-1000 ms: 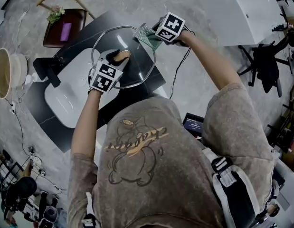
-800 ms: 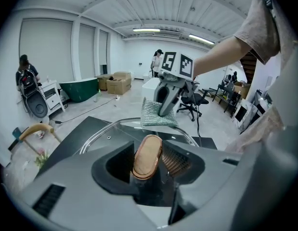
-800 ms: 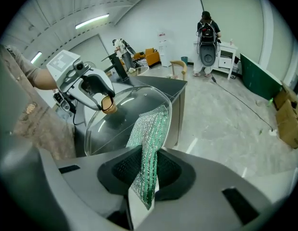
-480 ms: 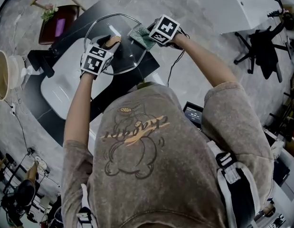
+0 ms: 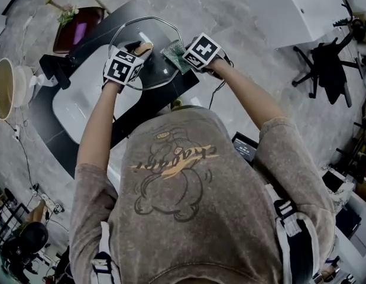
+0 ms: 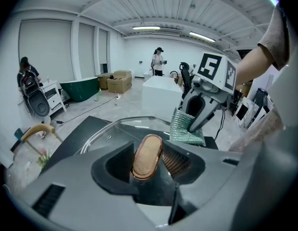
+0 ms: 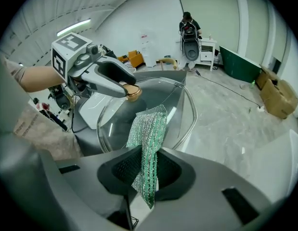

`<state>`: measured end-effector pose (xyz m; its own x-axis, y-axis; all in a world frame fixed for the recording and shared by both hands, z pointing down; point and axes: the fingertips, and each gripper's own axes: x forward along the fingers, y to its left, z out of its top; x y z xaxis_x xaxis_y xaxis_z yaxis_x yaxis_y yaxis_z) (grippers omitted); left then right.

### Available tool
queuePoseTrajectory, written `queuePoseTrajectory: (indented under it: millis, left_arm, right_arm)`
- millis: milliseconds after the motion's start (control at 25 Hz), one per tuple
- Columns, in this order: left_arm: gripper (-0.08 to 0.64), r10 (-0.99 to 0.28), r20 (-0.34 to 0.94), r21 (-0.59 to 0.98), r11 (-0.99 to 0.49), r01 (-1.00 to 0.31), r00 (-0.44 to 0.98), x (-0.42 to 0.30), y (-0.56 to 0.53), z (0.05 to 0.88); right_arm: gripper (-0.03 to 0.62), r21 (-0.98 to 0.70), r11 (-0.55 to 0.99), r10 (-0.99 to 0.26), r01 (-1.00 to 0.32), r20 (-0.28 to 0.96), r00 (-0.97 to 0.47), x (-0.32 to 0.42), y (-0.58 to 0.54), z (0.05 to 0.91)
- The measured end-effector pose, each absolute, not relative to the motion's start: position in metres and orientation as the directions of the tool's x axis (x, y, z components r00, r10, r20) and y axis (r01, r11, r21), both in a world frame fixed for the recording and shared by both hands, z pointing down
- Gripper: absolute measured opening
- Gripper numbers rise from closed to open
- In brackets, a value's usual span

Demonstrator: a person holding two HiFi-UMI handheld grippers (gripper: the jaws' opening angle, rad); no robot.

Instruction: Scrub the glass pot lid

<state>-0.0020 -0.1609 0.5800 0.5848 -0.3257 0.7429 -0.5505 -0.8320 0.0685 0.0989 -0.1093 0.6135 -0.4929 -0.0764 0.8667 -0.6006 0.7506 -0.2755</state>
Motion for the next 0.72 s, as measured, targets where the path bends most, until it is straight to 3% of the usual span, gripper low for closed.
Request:
queuePoseTrajectory:
  millis: [280, 720]
  left_arm:
    - [0.187, -0.326, 0.750, 0.064, -0.830, -0.554, 0.576, -0.002, -0.160, 0.580]
    - [0.189, -0.331, 0.756, 0.062, -0.823, -0.565, 0.565, -0.001, -0.158, 0.577]
  right_arm:
    - [0.086, -0.287, 0.725, -0.087, -0.626, 0.864, -0.496, 0.069, -0.080, 0.612]
    - [0.086, -0.472, 0.628, -0.006, -0.619, 0.792, -0.610, -0.022, -0.049, 0.609]
